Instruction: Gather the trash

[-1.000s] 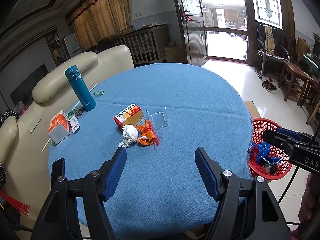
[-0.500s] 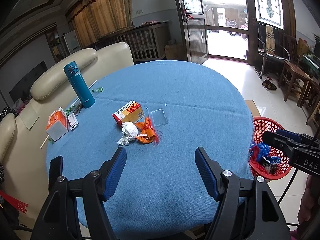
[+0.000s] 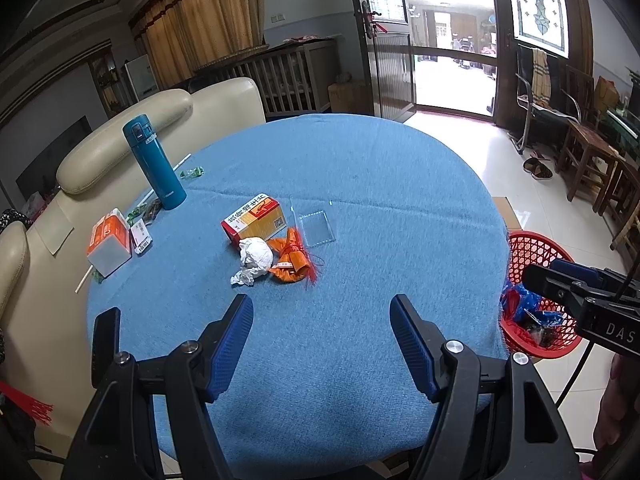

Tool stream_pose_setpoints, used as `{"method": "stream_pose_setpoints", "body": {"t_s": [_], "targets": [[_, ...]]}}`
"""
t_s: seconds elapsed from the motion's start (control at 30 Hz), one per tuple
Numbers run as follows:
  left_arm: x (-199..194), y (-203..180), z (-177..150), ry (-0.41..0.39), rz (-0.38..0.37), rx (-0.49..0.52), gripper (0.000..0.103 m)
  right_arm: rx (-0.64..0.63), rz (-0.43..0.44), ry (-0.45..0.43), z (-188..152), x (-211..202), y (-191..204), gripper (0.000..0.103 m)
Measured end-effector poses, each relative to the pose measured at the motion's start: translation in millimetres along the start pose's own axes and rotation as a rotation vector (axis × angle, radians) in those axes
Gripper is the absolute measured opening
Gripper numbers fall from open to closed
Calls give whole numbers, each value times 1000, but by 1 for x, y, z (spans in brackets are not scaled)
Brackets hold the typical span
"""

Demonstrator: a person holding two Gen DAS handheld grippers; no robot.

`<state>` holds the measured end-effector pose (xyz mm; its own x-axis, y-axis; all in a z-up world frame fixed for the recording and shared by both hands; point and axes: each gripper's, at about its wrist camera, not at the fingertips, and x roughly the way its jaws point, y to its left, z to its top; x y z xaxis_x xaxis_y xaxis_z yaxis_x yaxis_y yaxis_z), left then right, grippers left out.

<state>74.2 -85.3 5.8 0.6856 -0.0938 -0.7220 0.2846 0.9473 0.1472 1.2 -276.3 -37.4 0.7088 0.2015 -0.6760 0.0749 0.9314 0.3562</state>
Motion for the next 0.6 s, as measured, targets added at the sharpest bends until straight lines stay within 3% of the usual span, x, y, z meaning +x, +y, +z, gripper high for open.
{"method": "stream_pose_setpoints", "body": {"t_s": [0.4,0.6], "targets": [[7,4,-2,15,-3,-10,72,-5,-3,10,0,5,2,67],[21,38,-12,43,49,-67,72,-40,6,15,10,13,13,67]]}}
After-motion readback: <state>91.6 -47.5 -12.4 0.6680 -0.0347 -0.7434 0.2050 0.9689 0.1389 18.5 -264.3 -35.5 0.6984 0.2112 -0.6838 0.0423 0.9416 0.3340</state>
